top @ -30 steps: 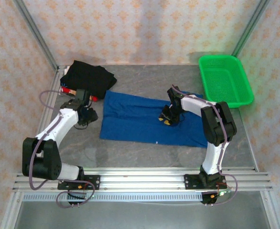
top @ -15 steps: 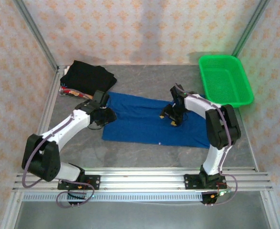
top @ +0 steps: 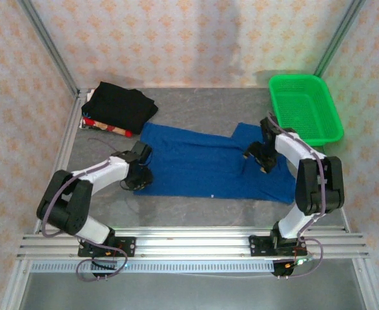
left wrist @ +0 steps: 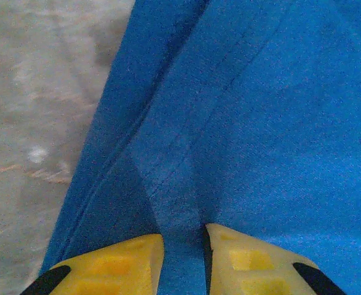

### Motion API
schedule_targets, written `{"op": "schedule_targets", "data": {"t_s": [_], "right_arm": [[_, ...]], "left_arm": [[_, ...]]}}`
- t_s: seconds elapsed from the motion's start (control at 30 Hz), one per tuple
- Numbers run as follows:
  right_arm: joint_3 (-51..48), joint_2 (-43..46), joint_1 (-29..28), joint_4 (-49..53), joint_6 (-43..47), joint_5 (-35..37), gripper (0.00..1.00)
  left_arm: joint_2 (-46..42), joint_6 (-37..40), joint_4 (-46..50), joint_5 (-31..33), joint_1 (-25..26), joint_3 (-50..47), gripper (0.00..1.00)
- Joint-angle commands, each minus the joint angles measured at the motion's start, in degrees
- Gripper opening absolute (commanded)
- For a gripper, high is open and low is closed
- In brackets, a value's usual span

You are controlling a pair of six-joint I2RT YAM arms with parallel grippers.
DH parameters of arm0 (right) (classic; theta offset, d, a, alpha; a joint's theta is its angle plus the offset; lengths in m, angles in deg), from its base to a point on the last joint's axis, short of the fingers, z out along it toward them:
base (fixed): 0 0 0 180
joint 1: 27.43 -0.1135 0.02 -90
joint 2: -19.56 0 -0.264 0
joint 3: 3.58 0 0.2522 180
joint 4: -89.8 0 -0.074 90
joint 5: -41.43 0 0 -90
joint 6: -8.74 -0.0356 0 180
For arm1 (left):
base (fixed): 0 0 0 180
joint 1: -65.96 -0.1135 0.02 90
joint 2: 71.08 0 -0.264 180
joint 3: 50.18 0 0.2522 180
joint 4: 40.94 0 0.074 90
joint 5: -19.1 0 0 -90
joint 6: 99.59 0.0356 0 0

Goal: Fold and stack the t-shirts

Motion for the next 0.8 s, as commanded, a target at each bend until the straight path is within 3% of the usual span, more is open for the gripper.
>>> {"op": "schedule_targets", "data": {"t_s": [0.0, 0.23, 0.3, 0.33, 0.57, 0.67, 0.77], "right_arm": [[-3.93, 2.87, 0.96, 2.04, -0.98, 6.28, 0.77], [-10.35, 1.88, 0.69, 1.64, -4.0, 7.97, 0.74], [-11.27, 2.5, 0.65, 0.73, -4.35, 7.54, 0.74], [-10.64, 2.68, 0.69, 0.99, -4.23, 7.43, 0.74], [6.06, 5.47, 0.78, 4.79, 2.05, 7.71, 0.76], [15.75, -0.26, 1.41, 5.83, 8.79, 6.4, 0.77], [28.34, -11.67, 2.1, 10.84, 14.22, 6.93, 0.73]], "left_arm": [[-3.82, -3.83, 9.72, 4.94, -1.35, -6.91, 0.26], [-12.66, -6.54, 14.18, 4.98, -1.71, -13.18, 0.3], [-14.31, -6.17, 14.49, 5.02, -1.75, -12.2, 0.33], [-15.22, -5.83, 14.64, 4.85, -1.76, -10.7, 0.4], [-15.33, -0.47, 19.87, 6.28, -3.22, 9.7, 0.63], [-11.28, 4.51, 18.55, 4.67, -7.65, 17.71, 0.68], [-6.04, 9.84, 13.42, 0.13, -13.76, 21.97, 0.68]]}}
